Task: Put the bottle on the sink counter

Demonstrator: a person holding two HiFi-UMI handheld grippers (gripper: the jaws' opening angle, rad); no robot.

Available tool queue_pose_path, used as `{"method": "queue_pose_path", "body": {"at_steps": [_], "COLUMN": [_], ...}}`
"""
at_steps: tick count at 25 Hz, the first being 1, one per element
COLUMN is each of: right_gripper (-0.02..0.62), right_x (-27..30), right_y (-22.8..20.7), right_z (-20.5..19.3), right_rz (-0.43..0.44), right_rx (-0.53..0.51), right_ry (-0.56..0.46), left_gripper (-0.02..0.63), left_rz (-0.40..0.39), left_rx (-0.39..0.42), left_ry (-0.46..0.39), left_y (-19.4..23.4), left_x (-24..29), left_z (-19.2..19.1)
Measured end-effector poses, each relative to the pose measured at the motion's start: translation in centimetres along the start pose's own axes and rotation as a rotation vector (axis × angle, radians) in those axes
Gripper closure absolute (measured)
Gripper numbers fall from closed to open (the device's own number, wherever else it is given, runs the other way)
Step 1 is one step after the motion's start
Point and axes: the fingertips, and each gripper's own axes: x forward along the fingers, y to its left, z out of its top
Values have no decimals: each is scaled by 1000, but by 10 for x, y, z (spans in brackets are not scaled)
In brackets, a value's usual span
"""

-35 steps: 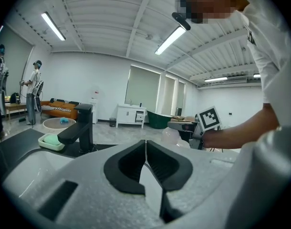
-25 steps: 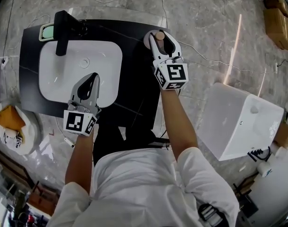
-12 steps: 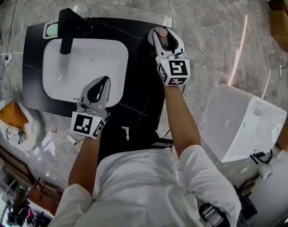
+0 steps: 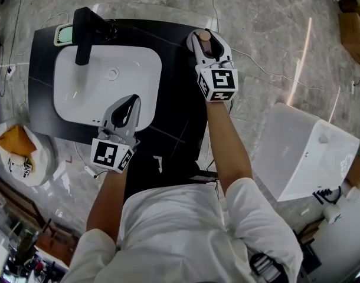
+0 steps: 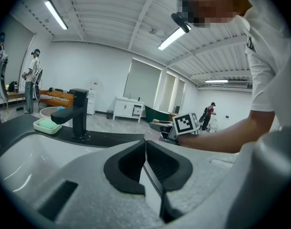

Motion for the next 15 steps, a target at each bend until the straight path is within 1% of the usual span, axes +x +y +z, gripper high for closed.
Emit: {"method": "queue_pose_path", "body": {"at_steps": [6,10,13,15], "right_gripper": [451,451,449,449], "right_x": [-1,-1,-9,-21], "right_y": [-1,0,2,1], "right_z": [-2,-2,8,22], "right_rz": [-8,1,0,-12], "right_rx": [-28,0,3,-9], "right_ry": [17,44,44,30], "left_gripper": [582,583,583,582], "left_rz": [6,6,4,12], "left_rx": [-4,-9,1,1], "left_ry": [-5,-16,-22,-32], "left_y": [-1,-2,-2,-1], "left_x": [-2,-8,-17,-24], "left_z": [0,3,7,12]}}
